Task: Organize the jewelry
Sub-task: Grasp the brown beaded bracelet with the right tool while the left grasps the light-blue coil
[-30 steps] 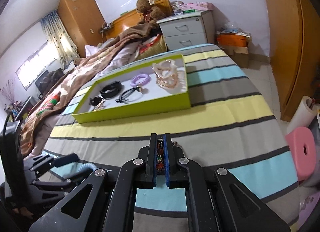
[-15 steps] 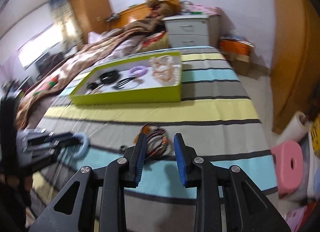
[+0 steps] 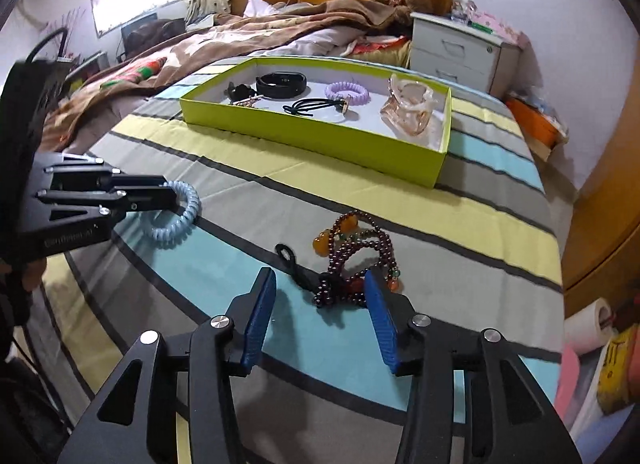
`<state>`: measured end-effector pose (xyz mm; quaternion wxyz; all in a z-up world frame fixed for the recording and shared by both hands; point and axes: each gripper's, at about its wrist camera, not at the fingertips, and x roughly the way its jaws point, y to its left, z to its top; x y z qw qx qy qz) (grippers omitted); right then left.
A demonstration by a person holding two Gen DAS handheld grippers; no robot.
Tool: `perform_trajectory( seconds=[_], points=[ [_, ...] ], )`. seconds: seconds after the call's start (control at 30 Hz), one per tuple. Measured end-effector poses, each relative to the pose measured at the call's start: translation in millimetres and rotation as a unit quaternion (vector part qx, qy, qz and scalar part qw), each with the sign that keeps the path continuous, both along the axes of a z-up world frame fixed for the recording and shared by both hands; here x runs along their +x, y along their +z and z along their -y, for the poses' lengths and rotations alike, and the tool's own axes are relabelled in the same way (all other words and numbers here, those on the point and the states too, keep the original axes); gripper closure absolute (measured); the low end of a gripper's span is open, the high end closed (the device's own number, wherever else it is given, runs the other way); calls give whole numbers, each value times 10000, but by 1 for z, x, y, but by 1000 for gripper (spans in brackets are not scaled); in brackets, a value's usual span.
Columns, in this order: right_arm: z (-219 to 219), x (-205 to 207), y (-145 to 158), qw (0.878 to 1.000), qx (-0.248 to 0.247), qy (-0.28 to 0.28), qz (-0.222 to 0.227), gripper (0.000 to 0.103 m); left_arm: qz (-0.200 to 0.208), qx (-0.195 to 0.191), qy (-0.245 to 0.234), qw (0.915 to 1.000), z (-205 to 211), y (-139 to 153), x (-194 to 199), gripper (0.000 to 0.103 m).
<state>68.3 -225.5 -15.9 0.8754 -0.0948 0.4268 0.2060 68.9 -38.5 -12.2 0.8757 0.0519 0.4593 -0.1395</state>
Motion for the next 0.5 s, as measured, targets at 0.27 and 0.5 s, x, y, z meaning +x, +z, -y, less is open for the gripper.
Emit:
perform_trajectory(
  seconds=[0.27,0.5],
  points=[
    [-6,3,-1,9995,-278,-74,127,66,47,75,-141,9999,7,-1,-3,76],
    [-8,-3,1,9995,-210,-169,180,88,56,110,-105,9999,6,0,-2,88]
  ],
)
